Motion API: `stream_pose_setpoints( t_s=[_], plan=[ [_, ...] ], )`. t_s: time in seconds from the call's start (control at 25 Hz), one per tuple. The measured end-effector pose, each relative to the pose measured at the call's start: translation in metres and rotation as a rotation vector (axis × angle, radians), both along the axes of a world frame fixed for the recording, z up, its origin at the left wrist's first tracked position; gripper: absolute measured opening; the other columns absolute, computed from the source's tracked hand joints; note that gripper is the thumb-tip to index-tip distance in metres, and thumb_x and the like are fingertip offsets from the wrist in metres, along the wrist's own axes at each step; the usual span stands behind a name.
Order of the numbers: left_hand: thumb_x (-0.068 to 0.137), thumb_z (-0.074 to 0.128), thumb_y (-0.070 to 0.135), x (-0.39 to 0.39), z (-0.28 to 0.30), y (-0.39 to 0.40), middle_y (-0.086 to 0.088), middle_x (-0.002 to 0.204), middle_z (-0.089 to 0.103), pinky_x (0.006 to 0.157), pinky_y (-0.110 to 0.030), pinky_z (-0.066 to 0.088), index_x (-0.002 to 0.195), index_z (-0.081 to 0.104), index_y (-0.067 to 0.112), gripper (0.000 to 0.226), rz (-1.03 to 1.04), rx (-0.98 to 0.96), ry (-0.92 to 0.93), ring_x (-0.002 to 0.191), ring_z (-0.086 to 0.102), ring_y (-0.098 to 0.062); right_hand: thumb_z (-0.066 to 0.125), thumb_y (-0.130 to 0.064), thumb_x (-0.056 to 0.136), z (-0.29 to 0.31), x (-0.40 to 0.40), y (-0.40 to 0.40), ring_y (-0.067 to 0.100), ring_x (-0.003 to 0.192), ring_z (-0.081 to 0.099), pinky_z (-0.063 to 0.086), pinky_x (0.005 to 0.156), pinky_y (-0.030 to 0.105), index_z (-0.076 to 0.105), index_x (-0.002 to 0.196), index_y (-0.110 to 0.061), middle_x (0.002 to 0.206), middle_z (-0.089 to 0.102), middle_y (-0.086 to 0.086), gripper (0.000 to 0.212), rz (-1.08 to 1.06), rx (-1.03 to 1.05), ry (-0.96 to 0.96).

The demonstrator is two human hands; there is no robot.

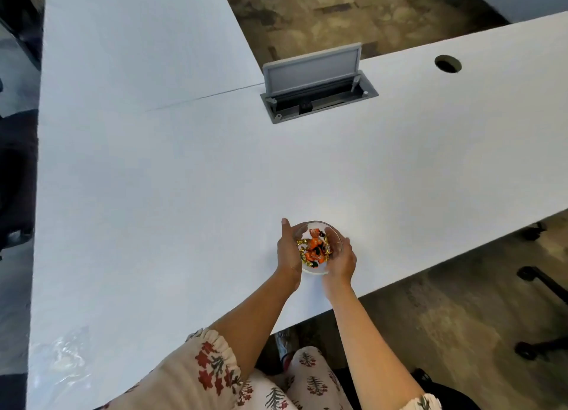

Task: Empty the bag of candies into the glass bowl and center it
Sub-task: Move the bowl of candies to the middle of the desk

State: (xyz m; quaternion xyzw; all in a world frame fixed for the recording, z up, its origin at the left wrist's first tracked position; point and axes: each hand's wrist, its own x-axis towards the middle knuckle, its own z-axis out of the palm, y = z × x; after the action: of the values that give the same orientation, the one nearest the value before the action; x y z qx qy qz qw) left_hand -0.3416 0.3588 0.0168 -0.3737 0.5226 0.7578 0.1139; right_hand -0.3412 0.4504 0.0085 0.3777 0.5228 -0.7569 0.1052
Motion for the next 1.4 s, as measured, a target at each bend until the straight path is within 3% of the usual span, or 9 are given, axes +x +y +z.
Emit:
stream_pose_setpoints(
  t_s=[0.16,0.28,0.4,0.48,0.64,0.72,1.0,1.32,1.4],
  plan=[
    [0.105,0.021,0.060,-0.001,0.010,-0.048,0.000,0.129,0.068,0.114,-0.055,0.042,0.109,0.071,0.026,0.060,0.104,-0.003,0.009,0.122,0.061,-0.026,0.046,-0.031,0.101,0.014,-0.009,-0.049,0.024,0.103,0.067,0.056,0.087,0.040,0.073,0.103,-0.023,0.112,0.073,0.005,0.029,0.078,0.001,0.030],
    [0.105,0.019,0.059,0.005,0.019,-0.093,-0.001,0.129,0.068,0.112,-0.054,0.044,0.115,0.071,0.022,0.065,0.206,-0.003,0.005,0.119,0.062,-0.026,0.043,-0.030,0.100,0.021,-0.010,-0.096,0.024,0.101,0.069,0.056,0.084,0.038,0.074,0.109,-0.018,0.110,0.075,0.004,0.034,0.151,-0.041,0.035],
    [0.106,0.017,0.058,0.012,0.025,-0.132,-0.001,0.130,0.067,0.095,-0.041,0.051,0.125,0.068,0.016,0.069,0.278,-0.008,0.014,0.108,0.064,-0.018,0.044,-0.029,0.098,0.027,-0.011,-0.138,0.021,0.097,0.070,0.056,0.078,0.034,0.076,0.105,-0.017,0.104,0.077,0.000,0.034,0.216,-0.051,0.023],
    [0.106,0.016,0.057,0.019,0.029,-0.158,-0.001,0.126,0.068,0.086,-0.035,0.050,0.119,0.070,0.017,0.068,0.330,0.003,0.022,0.108,0.064,-0.017,0.041,-0.029,0.098,0.030,-0.009,-0.165,0.021,0.097,0.070,0.056,0.079,0.035,0.076,0.103,-0.018,0.102,0.078,-0.003,0.037,0.257,-0.053,0.017],
    [0.106,0.016,0.058,0.028,0.036,-0.204,0.000,0.121,0.069,0.082,-0.033,0.050,0.109,0.070,0.023,0.065,0.434,0.022,0.046,0.119,0.061,-0.026,0.037,-0.029,0.098,0.032,-0.008,-0.214,0.022,0.104,0.069,0.056,0.090,0.040,0.078,0.101,-0.021,0.103,0.078,-0.005,0.042,0.325,-0.039,0.007],
    [0.105,0.016,0.059,0.028,0.037,-0.226,0.000,0.122,0.069,0.091,-0.037,0.050,0.115,0.069,0.021,0.066,0.478,0.035,0.063,0.123,0.060,-0.026,0.038,-0.031,0.098,0.035,-0.010,-0.236,0.022,0.105,0.069,0.055,0.094,0.042,0.078,0.100,-0.022,0.102,0.078,-0.006,0.041,0.352,-0.026,-0.005],
    [0.104,0.015,0.061,0.017,0.028,-0.289,-0.001,0.130,0.068,0.115,-0.046,0.037,0.125,0.068,0.015,0.073,0.568,0.012,0.078,0.136,0.051,-0.023,0.031,-0.029,0.103,0.044,-0.026,-0.299,0.010,0.092,0.066,0.048,0.068,0.027,0.074,0.096,-0.024,0.095,0.074,-0.011,0.044,0.430,-0.009,-0.009],
    [0.104,0.016,0.062,-0.002,0.001,-0.314,0.000,0.130,0.066,0.118,-0.050,0.037,0.114,0.067,0.023,0.065,0.583,0.022,0.059,0.136,0.051,-0.025,0.029,-0.031,0.104,0.011,-0.049,-0.329,0.011,0.090,0.066,0.048,0.063,0.026,0.074,0.097,-0.026,0.096,0.073,-0.010,0.045,0.466,0.077,-0.014],
    [0.104,0.016,0.061,-0.002,-0.006,-0.314,-0.001,0.134,0.066,0.113,-0.045,0.039,0.116,0.067,0.023,0.065,0.586,0.020,0.044,0.134,0.053,-0.025,0.029,-0.032,0.104,0.001,-0.049,-0.329,0.011,0.089,0.066,0.048,0.062,0.024,0.074,0.099,-0.026,0.097,0.072,-0.010,0.046,0.484,0.100,-0.006]
  ],
)
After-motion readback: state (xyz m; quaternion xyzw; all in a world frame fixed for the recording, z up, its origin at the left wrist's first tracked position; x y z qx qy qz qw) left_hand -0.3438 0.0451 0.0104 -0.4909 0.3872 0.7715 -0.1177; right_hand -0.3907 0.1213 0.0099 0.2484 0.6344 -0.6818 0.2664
